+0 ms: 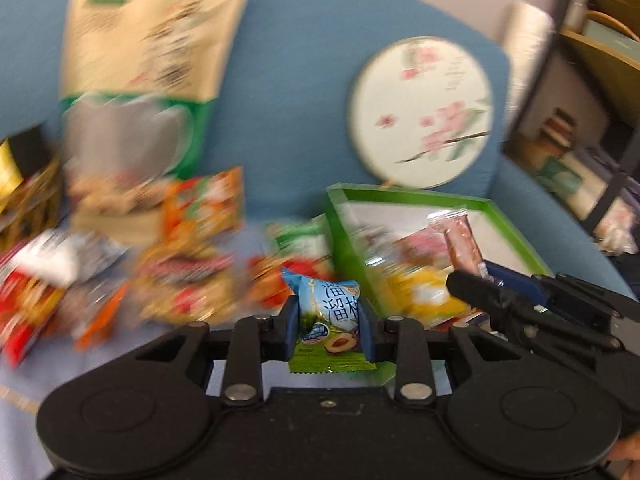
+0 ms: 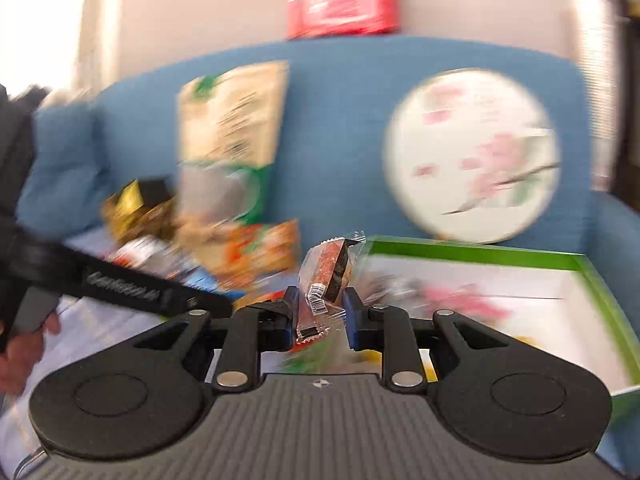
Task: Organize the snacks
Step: 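Carry both candies over the green box and open both tools, then move the left tool to the clear Danco cookie bag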
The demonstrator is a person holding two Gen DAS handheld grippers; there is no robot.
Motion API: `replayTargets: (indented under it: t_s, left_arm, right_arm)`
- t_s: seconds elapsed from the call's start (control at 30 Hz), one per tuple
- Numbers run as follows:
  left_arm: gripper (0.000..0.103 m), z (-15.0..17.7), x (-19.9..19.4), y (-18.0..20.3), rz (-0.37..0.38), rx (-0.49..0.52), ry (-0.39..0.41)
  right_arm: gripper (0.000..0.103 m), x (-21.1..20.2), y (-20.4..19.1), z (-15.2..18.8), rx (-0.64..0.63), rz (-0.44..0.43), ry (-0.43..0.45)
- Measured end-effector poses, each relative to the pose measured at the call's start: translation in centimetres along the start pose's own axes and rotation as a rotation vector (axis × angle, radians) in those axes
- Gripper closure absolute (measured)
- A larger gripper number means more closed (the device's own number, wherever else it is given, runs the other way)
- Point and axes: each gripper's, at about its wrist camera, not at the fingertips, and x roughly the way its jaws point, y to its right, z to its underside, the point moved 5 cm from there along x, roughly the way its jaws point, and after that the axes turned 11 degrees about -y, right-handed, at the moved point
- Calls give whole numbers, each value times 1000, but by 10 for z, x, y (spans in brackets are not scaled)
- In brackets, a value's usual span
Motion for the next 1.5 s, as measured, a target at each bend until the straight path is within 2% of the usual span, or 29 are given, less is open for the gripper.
replayTargets:
  t_s: [0.13,0.27,0.4,0.57,0.6,0.63,0.67,0.7,0.73,0.8,0.87,0.93,1.07,1.33,1.5]
  left_arm:
    - [50,-21,20,45,61,50,1]
    - [50,-32,49,86,131,95,-13]
    - [49,-35,82,113,165,119,-52]
    - [47,-34,114,125,174,124,-81]
    - [44,-34,117,124,174,128,-79]
    - [37,-33,118,123,179,132,-71]
    - [5,-34,118,120,194,135,-53]
    - [0,-34,114,116,195,123,-31]
    - [0,-35,108,110,178,97,-3]
    - [0,-37,89,94,166,35,63]
    - [0,-38,72,79,175,19,68]
    - [0,-35,52,59,146,-7,82]
    - [0,-21,22,11,81,-72,108]
    - [0,30,8,-73,-20,-176,34]
    - [0,44,10,-99,-59,-199,40]
  right_arm:
    - [62,-2,50,5,72,166,-20]
    - [61,-1,88,14,149,255,-52]
    - [61,-2,117,22,234,274,-66]
    - [59,4,132,31,278,296,-102]
    - [55,9,134,33,272,290,-124]
    - [54,13,134,34,262,295,-146]
    - [49,18,135,36,246,311,-161]
    - [34,20,134,37,226,338,-171]
    - [11,19,133,36,204,363,-168]
    - [1,9,125,30,166,381,-108]
    - [0,-1,114,23,154,353,-46]
    - [0,-10,100,18,157,296,18]
    - [0,-13,67,9,140,171,66]
    - [0,10,-9,16,24,-27,-10]
    - [0,25,-50,28,-79,-102,-58]
